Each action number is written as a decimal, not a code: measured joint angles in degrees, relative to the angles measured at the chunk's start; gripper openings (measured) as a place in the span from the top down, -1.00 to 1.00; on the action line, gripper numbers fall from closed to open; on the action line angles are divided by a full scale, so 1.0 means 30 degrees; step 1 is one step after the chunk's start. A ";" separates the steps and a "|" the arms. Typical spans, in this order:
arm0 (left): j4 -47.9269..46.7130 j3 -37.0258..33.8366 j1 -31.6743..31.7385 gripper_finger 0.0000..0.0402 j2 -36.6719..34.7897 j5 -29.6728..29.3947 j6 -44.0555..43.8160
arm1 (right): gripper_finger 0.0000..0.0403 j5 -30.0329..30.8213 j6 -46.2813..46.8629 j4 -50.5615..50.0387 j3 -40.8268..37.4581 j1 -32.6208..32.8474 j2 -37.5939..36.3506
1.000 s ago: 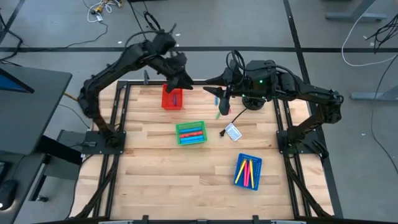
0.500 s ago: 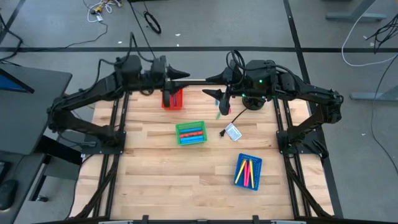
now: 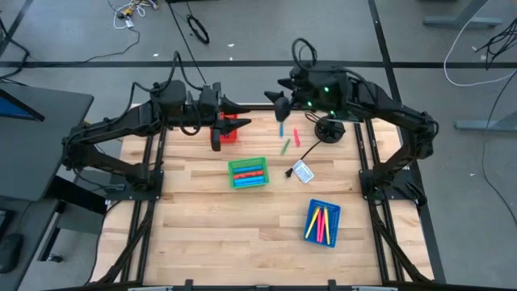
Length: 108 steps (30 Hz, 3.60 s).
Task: Pick & Place Markers
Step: Put the small blue pen into the red bin
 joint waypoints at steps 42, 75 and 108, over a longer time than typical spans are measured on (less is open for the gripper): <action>-0.0777 0.0015 0.0051 0.22 0.0015 0.1187 -0.0920 | -0.46 -0.1472 1.0785 -1.0246 0.4297 -0.6500 1.0236; -0.3148 0.0022 0.0066 0.22 0.0022 0.1128 0.0087 | -0.46 -0.7036 1.0996 -0.5988 -0.2350 -0.7612 1.3346; -0.3330 0.0022 0.0066 0.22 0.0022 0.1033 -0.0053 | -0.40 -0.9335 0.9562 -0.5633 -0.2741 -0.9219 1.3339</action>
